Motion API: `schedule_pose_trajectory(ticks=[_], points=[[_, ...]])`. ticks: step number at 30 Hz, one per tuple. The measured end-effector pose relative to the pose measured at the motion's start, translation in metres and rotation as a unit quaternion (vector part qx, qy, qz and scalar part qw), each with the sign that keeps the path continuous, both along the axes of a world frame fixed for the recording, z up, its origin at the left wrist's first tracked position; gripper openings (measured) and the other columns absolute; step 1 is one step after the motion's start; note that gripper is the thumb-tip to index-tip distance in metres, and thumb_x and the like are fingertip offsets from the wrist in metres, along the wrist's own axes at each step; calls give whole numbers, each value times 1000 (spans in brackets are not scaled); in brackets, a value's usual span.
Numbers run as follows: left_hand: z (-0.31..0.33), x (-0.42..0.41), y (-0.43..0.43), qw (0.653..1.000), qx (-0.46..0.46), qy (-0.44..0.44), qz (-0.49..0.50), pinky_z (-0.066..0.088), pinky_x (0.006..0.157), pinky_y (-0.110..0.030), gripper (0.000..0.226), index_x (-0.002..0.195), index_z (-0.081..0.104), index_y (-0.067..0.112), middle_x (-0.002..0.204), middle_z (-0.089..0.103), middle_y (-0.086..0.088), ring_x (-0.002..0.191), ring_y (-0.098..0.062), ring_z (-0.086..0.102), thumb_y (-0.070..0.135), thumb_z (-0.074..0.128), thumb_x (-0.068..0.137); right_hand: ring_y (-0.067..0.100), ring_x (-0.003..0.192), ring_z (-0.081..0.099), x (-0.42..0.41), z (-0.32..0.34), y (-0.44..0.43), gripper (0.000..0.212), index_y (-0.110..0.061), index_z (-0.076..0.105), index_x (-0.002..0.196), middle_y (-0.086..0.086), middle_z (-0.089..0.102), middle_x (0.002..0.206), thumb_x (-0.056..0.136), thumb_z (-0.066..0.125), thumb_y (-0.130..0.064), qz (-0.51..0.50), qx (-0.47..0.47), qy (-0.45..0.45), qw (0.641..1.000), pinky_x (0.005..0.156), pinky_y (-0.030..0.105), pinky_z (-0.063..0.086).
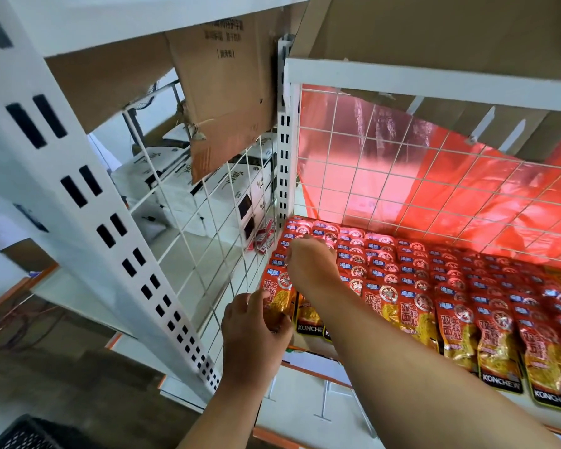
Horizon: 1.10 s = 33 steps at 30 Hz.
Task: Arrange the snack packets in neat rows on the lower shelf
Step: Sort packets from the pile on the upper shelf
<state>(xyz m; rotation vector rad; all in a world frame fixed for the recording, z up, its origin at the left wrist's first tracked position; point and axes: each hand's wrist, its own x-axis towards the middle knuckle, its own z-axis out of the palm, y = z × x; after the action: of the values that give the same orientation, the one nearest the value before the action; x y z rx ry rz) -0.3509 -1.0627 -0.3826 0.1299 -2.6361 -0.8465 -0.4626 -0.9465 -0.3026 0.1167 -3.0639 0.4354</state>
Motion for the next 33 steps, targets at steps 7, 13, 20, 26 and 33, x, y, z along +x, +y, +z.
schedule_pose_trajectory(ticks=[7, 13, 20, 26, 33], points=[[0, 1, 0, 1000, 0, -4, 1, 61, 86, -47, 65, 129, 57, 21, 117, 60, -2, 111, -19, 54, 48, 83, 76, 29, 91, 61, 2, -2, 0, 13, -12, 72, 96, 6, 63, 94, 88, 63, -13, -9, -20, 12, 1000, 93, 48, 51], [3, 1, 0, 1000, 18, -9, -5, 62, 84, -45, 64, 129, 56, 22, 120, 57, -1, 112, -18, 52, 51, 80, 77, 27, 99, 58, 3, 5, 12, 23, -13, 70, 102, 6, 61, 102, 91, 61, -30, -16, -81, 19, 996, 90, 43, 49], [17, -4, 7, 1000, 24, -10, 15, 55, 91, -48, 61, 130, 53, 25, 123, 57, 0, 112, -20, 51, 57, 70, 81, 20, 94, 56, 22, 16, 32, 18, -18, 67, 98, -1, 60, 93, 92, 62, -34, 5, -112, 53, 992, 84, 37, 48], [42, -17, 31, 1000, 14, 10, 0, 51, 90, -47, 59, 128, 56, 23, 121, 62, -5, 109, -29, 57, 57, 60, 80, 23, 107, 60, 43, 35, 58, 37, -19, 67, 117, 4, 67, 113, 90, 63, -43, 27, -97, 63, 993, 93, 41, 50], [76, -33, 82, 993, 11, 93, -69, 50, 94, -44, 57, 127, 63, 18, 121, 66, -7, 112, -31, 60, 52, 65, 81, 24, 120, 57, 72, 65, 118, 65, -22, 61, 133, 2, 62, 129, 79, 49, -57, 25, -86, 92, 992, 104, 42, 45]])
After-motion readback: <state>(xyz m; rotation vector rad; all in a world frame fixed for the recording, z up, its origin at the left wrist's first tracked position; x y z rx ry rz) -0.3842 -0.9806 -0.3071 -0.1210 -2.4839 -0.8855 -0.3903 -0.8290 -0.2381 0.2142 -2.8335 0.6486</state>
